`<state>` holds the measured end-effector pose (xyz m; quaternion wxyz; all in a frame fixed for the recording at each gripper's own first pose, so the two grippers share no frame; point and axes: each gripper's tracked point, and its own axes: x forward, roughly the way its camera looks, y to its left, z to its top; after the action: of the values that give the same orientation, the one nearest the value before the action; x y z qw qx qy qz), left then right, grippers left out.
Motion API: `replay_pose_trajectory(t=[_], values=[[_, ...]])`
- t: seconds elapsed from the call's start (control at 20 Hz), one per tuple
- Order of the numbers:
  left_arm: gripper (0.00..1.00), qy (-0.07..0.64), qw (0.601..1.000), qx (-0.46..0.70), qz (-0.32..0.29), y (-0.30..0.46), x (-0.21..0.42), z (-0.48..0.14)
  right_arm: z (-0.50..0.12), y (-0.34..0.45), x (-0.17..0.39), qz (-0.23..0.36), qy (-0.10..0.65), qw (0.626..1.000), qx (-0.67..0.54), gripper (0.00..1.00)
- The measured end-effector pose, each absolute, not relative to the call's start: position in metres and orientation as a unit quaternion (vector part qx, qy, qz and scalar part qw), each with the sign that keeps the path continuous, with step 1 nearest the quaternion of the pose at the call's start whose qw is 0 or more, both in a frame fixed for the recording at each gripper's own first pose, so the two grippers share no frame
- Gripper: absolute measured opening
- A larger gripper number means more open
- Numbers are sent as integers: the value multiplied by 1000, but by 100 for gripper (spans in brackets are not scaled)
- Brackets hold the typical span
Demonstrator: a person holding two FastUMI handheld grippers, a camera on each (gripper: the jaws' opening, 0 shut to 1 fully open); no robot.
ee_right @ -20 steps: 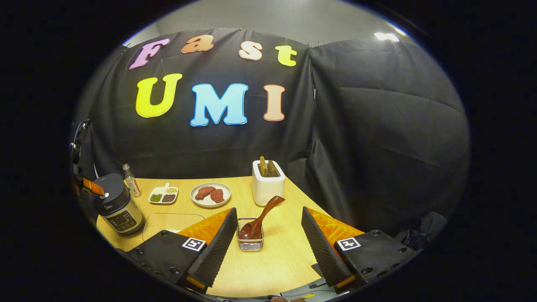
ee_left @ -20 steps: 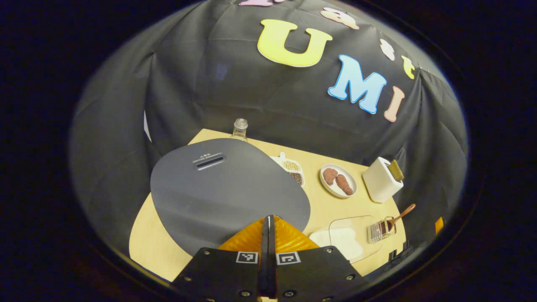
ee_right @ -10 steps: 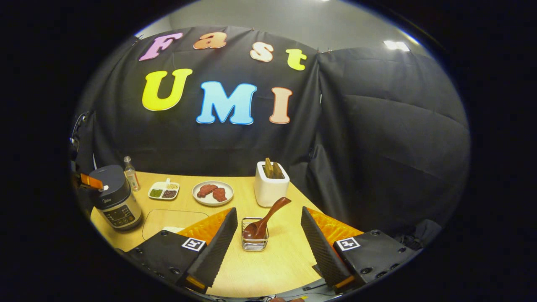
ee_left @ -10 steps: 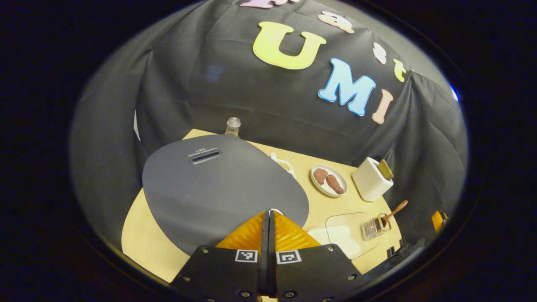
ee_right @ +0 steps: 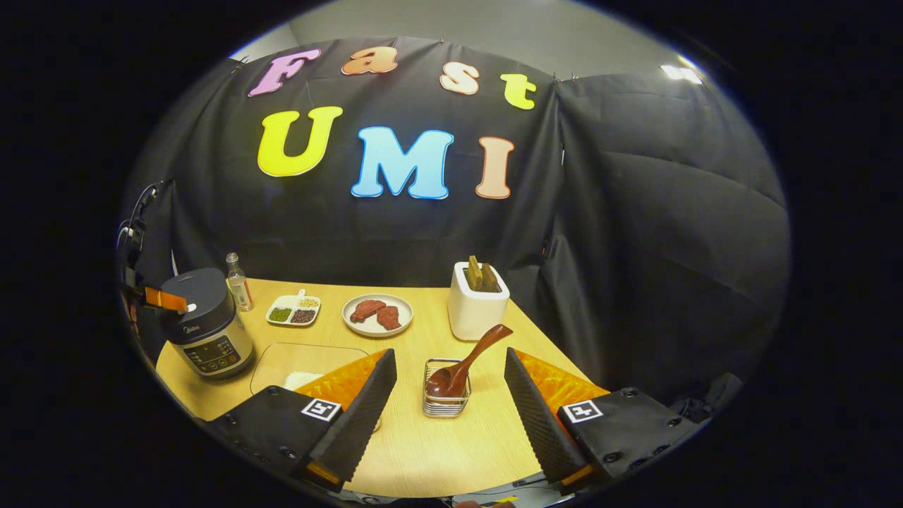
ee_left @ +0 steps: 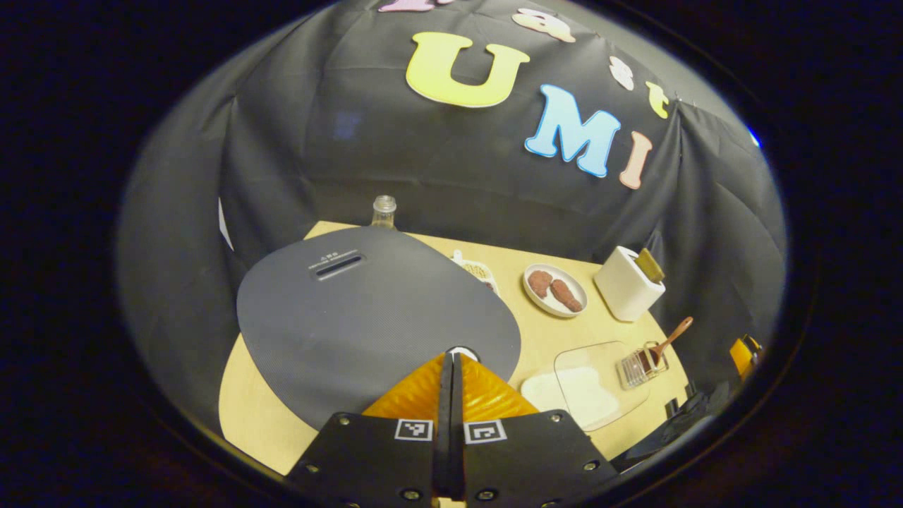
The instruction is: Close the left gripper, press the button to open the rice cooker; take a wooden spoon from the chopstick holder with the right hand, scoop a spoonful of rice and pour it into the rice cooker, then put the wooden spoon back into the chopstick holder.
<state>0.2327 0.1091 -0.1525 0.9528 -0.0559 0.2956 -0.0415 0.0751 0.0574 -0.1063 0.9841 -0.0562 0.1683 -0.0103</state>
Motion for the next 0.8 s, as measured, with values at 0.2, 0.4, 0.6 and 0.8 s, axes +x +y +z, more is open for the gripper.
replay_pose_trajectory(t=[0.2,0.4,0.6,0.8], values=[[2,290,955,-52,-13,109,233,-149,-106,47,91,-2,169,985,-45,98],[2,252,965,-67,32,113,220,-127,-106,35,110,-1,168,985,-36,97],[2,143,986,-29,86,130,197,-51,-113,35,127,21,175,984,-19,98],[0,75,989,5,124,130,164,9,-121,42,145,42,190,981,7,98]])
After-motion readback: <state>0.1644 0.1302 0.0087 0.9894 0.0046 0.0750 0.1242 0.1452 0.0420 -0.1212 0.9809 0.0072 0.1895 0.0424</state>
